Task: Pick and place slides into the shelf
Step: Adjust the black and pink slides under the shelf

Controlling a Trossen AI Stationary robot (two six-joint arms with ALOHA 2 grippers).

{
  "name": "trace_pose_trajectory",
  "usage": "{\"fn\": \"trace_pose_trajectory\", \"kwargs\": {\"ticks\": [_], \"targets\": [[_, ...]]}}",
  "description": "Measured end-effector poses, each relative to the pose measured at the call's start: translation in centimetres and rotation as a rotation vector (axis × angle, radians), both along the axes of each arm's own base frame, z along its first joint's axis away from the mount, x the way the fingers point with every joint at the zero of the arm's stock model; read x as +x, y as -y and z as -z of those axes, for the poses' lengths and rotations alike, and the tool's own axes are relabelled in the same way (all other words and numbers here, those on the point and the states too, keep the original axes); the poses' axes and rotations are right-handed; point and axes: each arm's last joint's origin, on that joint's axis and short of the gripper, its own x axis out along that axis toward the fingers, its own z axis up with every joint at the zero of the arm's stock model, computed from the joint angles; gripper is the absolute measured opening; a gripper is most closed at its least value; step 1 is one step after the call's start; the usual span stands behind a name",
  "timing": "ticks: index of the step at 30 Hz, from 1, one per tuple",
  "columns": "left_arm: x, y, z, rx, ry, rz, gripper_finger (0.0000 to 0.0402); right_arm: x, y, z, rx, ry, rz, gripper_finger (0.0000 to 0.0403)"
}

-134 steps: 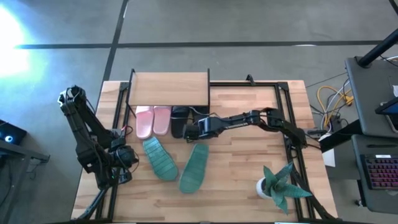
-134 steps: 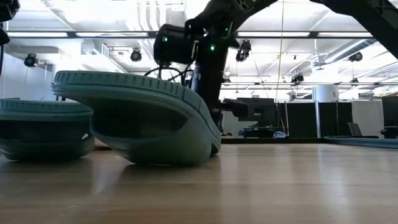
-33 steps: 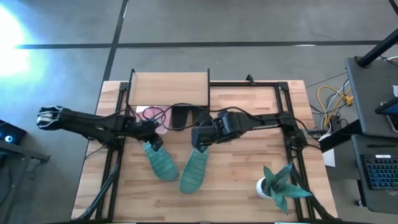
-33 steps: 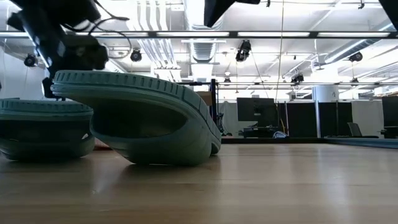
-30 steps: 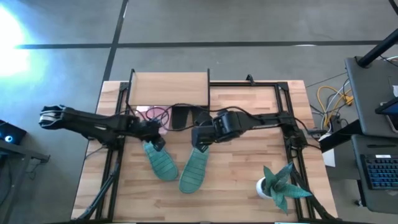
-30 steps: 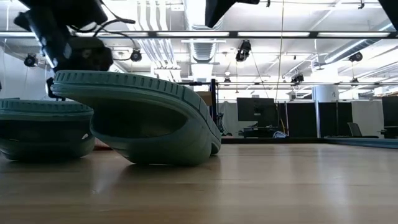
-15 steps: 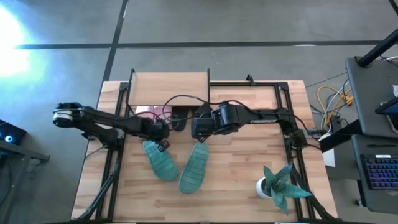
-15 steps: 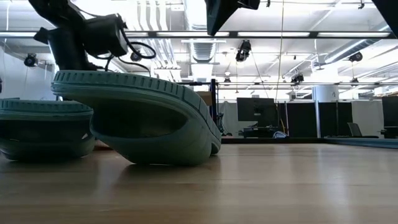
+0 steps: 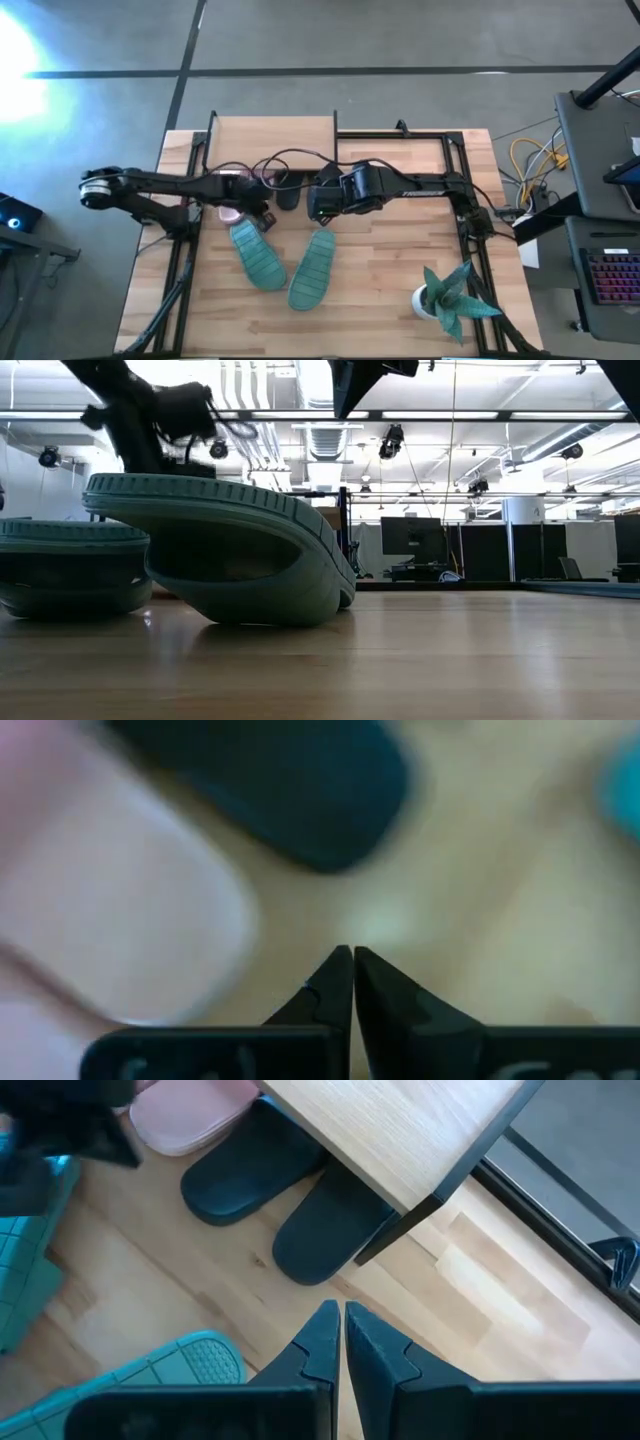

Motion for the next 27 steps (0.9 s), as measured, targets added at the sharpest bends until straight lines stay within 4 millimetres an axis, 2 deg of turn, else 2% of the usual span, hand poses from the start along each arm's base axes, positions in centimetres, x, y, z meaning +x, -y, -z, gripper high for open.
{"fn": "trace_pose_trajectory", "kwargs": {"ticks": [3,9,15,19,27], "targets": [[-0.7,1.3,-1.1,-0.092,0.031,0.072,0.0,-0.1,0.0,0.0,0.0,-0.005,-0.001,0.0013],[-4.8,3.4,-1.1,-0.133,-0.182,0.118,0.0,-0.2,0.0,0.0,-0.002,-0.02,-0.002,0.0013],[-7.2,3.5,-1.4,-0.102,-0.28,0.061,0.0,-0.2,0.0,0.1,-0.015,-0.025,-0.002,0.0013],[-7.7,3.4,-0.7,-0.076,-0.315,0.021,0.0,-0.2,0.0,0.0,-0.035,-0.025,-0.001,0.0013],[-7.9,3.6,2.7,-0.144,-0.41,0.01,0.0,-0.2,0.0,0.1,-0.036,-0.027,-0.002,0.0013]]}}
